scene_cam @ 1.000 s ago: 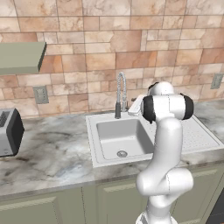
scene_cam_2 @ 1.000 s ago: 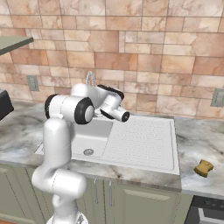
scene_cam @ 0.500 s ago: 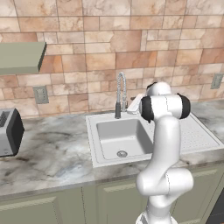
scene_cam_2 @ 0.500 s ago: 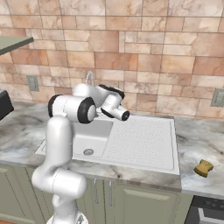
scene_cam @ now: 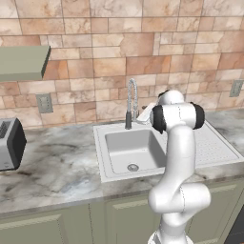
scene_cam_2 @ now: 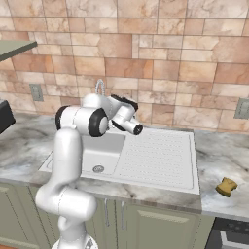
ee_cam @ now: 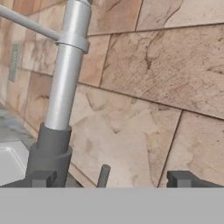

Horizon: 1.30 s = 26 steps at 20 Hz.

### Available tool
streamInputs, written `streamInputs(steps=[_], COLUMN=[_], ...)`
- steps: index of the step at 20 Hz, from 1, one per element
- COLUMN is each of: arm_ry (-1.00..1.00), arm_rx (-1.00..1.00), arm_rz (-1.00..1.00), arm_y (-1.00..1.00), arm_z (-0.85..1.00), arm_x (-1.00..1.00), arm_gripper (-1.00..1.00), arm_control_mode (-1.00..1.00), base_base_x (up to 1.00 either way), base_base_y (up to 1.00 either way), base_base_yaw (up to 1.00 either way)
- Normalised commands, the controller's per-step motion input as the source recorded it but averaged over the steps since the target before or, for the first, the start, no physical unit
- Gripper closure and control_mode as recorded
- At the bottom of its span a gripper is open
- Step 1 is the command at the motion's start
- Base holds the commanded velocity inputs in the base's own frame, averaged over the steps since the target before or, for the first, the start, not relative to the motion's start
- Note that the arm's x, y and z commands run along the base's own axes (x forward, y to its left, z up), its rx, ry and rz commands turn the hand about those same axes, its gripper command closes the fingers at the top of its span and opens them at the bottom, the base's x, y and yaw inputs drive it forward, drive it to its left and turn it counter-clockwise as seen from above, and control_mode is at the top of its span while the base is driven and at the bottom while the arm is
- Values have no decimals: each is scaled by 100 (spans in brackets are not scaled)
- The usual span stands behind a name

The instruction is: Soak the sponge with water for a few seconds and then drop it inside the sink.

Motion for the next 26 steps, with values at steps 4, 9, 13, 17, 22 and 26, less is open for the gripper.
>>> streamInputs(steps=[4,9,13,17,22,26], arm_ry=[0,0,0,0,0,-1], arm_rx=[0,0,0,0,0,0], arm_rz=[-1,0,0,0,0,0], arm_y=[0,-2,-17,-17,-9,0], arm_z=[-2,-9,-19,-24,-16,-6], arm_x=[19,23,23,19,20,23], arm_gripper=[-100,-100,-100,-100,-100,-100], arm_control_mode=[-100,-100,-100,-100,-100,-100], base_base_x=[0,0,0,0,0,0], base_base_y=[0,0,0,0,0,0], base_base_yaw=[0,0,0,0,0,0])
